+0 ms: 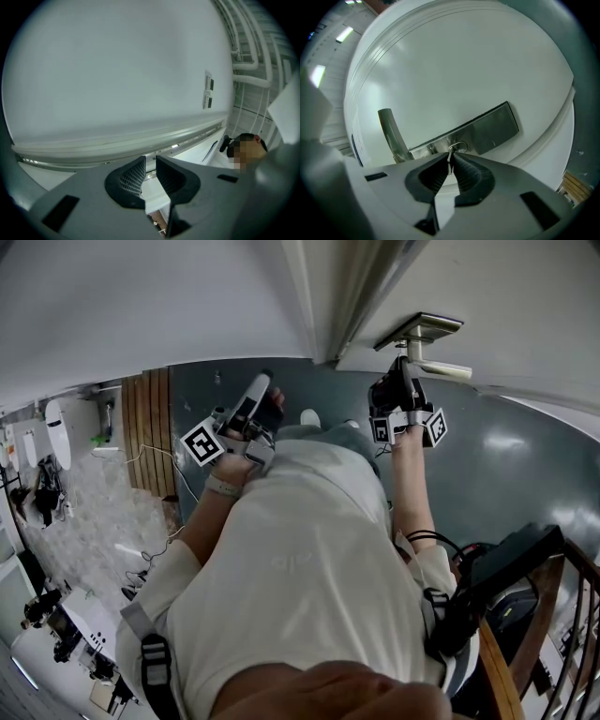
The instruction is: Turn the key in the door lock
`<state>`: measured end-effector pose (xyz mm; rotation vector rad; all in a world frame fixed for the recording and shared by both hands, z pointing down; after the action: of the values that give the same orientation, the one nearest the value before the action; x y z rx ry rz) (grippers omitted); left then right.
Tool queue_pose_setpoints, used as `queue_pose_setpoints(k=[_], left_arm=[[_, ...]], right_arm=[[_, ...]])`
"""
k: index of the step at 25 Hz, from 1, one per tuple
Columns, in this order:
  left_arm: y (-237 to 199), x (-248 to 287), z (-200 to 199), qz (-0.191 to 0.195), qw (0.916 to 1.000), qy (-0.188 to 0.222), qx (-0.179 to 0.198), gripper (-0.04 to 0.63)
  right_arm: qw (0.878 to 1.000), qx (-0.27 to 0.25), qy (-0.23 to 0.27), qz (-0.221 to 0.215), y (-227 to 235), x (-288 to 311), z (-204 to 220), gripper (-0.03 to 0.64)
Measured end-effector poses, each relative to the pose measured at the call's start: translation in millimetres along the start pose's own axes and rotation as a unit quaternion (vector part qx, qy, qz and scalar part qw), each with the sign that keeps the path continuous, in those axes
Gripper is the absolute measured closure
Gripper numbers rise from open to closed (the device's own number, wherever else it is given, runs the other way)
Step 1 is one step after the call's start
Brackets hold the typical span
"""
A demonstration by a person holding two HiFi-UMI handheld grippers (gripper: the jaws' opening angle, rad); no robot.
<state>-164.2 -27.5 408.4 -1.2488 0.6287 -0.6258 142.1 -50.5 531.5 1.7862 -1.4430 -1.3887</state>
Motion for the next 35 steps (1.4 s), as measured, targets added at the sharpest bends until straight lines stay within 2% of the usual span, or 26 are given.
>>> queue_pose_setpoints(k=[2,5,9,10,11,12,13,14,15,16,17,18,19,20,21,22,24,29,30,31,35], left_arm=[[0,0,0,0.000,1.0000,-0.001,0.000,0.540],[1,0,0,0.001,1.0000,0.000,0.002,0.540],[0,-1,-1,0.000,1.0000,0.005,0.002,0.540],[0,-1,-1,0.000,1.0000,0.006,0.001,0.540],[0,-1,-1,0.000,1.0000,0.006,0.001,0.540],[0,-1,-1,0.000,1.0000,0.006,0.000,0.540],[-1,-1,0,0.000,1.0000,0.006,-0.001,0.540],[-1,0,0,0.001,1.0000,0.006,-0.003,0.540],[-2,1,1,0.001,1.0000,0.004,-0.003,0.540],[-2,1,1,0.002,1.0000,0.002,-0.004,0.540],[-2,3,2,0.002,1.0000,-0.001,-0.004,0.540],[-2,4,2,0.003,1.0000,-0.002,-0.004,0.540],[-1,4,2,0.003,1.0000,-0.003,-0.004,0.540],[-1,4,2,0.004,1.0000,-0.003,-0.004,0.540],[-1,4,2,0.004,1.0000,-0.002,-0.003,0.540],[0,4,2,0.003,1.0000,-0.001,-0.003,0.540],[1,3,2,0.003,1.0000,0.001,0.000,0.540],[1,0,1,-0.001,1.0000,0.009,0.002,0.540],[1,-1,1,-0.002,0.9999,0.011,0.002,0.540],[1,-1,0,-0.002,0.9999,0.012,0.002,0.540],[1,-2,0,-0.002,0.9999,0.015,0.003,0.540]], right_arm=[[1.000,-0.010,-0.007,0.002,-1,1,1,0.574],[0.998,-0.054,-0.029,0.012,-9,3,4,0.572],[0.986,-0.130,-0.081,0.064,-26,-10,2,0.572],[0.979,-0.162,-0.101,0.078,-35,-14,1,0.571],[0.963,-0.214,-0.132,0.093,-45,-18,1,0.571],[0.934,-0.290,-0.178,0.110,-55,-20,2,0.571],[0.881,-0.389,-0.235,0.130,-63,-22,6,0.571],[0.799,-0.502,-0.296,0.149,-68,-24,11,0.571],[0.688,-0.614,-0.350,0.166,-70,-25,18,0.571],[0.553,-0.713,-0.391,0.179,-70,-24,26,0.571],[0.408,-0.790,-0.417,0.187,-68,-23,34,0.571],[0.270,-0.840,-0.431,0.189,-64,-22,41,0.571],[0.153,-0.866,-0.439,0.186,-59,-20,48,0.571],[0.071,-0.876,-0.443,0.178,-52,-20,53,0.570],[0.026,-0.878,-0.446,0.171,-45,-19,56,0.567],[0.012,-0.877,-0.450,0.167,-39,-17,58,0.556],[0.012,-0.874,-0.454,0.174,-31,-13,56,0.518],[0.011,-0.876,-0.444,0.190,-23,1,46,0.514],[0.015,-0.878,-0.440,0.189,-22,3,45,0.515],[0.025,-0.881,-0.434,0.188,-23,6,44,0.515],[0.086,-0.886,-0.414,0.191,-28,11,42,0.551]])
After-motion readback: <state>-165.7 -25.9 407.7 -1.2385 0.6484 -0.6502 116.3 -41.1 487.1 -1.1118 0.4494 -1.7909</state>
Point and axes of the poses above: the fingertips, and each gripper's own axes: x forward along the fingers, y to its right, z out of its underside, the point moved 4 cm from there along -x, backward along the fingers, and after that the axes turned 12 degrees about -z, right-handed, at the moved point
